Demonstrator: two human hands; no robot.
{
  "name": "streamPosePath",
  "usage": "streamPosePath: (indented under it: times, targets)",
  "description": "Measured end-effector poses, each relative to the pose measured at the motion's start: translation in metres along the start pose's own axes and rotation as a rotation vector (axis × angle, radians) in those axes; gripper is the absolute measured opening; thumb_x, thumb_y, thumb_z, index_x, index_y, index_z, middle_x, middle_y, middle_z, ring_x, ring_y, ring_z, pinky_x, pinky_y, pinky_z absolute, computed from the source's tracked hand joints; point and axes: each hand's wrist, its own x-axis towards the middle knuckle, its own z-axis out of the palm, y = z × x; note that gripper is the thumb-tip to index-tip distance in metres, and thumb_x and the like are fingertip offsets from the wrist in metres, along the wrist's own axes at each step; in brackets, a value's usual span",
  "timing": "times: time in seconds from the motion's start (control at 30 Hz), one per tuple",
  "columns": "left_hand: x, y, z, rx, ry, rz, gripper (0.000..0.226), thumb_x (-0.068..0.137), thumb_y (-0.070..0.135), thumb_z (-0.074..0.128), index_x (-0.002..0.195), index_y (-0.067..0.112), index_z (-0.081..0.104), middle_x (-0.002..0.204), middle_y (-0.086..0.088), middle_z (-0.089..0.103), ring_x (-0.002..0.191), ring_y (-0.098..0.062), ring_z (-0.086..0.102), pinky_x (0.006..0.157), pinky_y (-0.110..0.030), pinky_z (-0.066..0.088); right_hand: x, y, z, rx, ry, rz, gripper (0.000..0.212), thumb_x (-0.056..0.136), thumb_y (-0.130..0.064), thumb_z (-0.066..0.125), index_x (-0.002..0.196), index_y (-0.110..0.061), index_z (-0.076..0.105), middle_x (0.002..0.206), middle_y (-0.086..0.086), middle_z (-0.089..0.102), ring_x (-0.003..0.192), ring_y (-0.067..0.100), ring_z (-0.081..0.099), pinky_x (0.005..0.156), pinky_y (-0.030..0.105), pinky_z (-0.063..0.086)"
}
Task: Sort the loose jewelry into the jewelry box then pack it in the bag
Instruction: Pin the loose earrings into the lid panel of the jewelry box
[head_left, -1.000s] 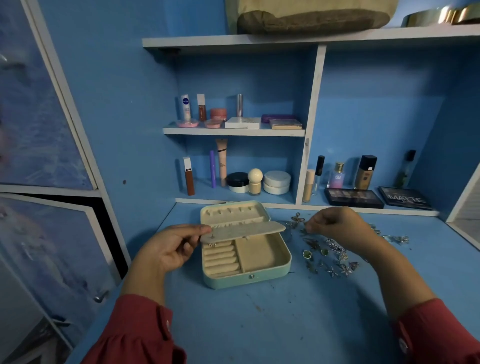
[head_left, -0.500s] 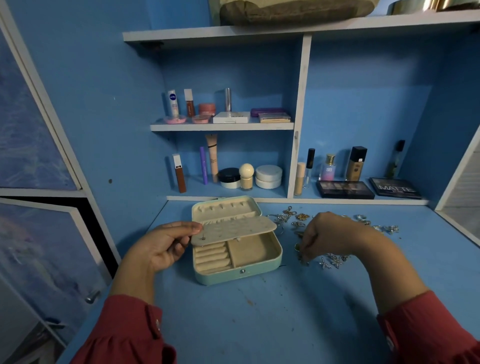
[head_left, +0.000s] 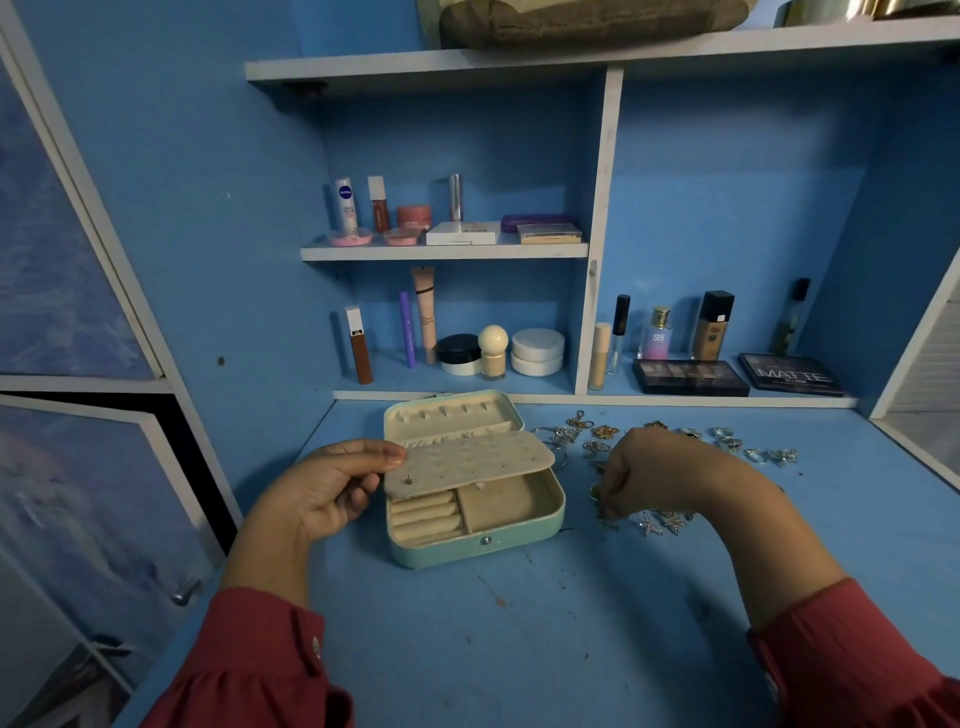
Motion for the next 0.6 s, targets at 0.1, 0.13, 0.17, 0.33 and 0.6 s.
streamPosePath:
  times: [0.1,0.13,0.17,0.33,0.6]
  targets:
    - [0.0009,-0.0001,-0.0006,-0.013,0.003,-0.003,0.014,0.079,-0.006,0.064,0.078,0.007,0.070,0.059,0.000,0.063,0.036,-0.002,0.046,0.032,-0.010,0.034,0.0010,-0.0001,0.0006,-0.019,0.001,0.008,0.013,0.076,-0.029,0.074,0.088,-0.029,0.076,0.084,-0.014,0.071,0.079,0.007,0.064,0.080,0.030,0.056]
    - [0.0010,-0.0001,-0.0009,-0.018,0.005,-0.004,0.015,0.079,-0.006,0.065,0.076,0.008,0.071,0.060,0.000,0.063,0.036,-0.002,0.046,0.032,-0.010,0.035,0.0015,0.0000,0.0013,-0.022,-0.002,0.011,0.013,0.076,-0.028,0.073,0.089,-0.028,0.076,0.085,-0.012,0.071,0.079,0.008,0.064,0.078,0.029,0.056]
    - [0.0012,-0.0001,-0.0013,-0.020,0.007,-0.006,0.016,0.078,-0.006,0.065,0.074,0.008,0.072,0.061,-0.001,0.064,0.036,-0.002,0.046,0.032,-0.010,0.035,0.0023,0.0001,0.0021,-0.024,-0.006,0.013,0.012,0.076,-0.028,0.073,0.088,-0.028,0.076,0.084,-0.011,0.070,0.078,0.009,0.064,0.077,0.029,0.056]
    - [0.0014,-0.0003,-0.0012,-0.022,0.007,-0.006,0.017,0.079,-0.006,0.064,0.074,0.008,0.073,0.060,0.000,0.065,0.036,-0.002,0.046,0.032,-0.010,0.035,0.0027,-0.0010,0.0046,-0.046,-0.021,0.002,0.005,0.076,-0.029,0.070,0.073,-0.027,0.067,0.077,-0.008,0.066,0.076,0.013,0.063,0.073,0.030,0.055]
    - [0.0001,0.0001,-0.0004,-0.019,0.003,-0.005,0.013,0.080,-0.006,0.064,0.084,0.005,0.069,0.060,0.000,0.065,0.036,-0.001,0.046,0.032,-0.009,0.035,0.0015,0.0020,0.0052,-0.010,-0.025,-0.001,0.006,0.076,-0.029,0.068,0.081,-0.027,0.068,0.083,-0.010,0.067,0.080,0.012,0.064,0.075,0.031,0.055]
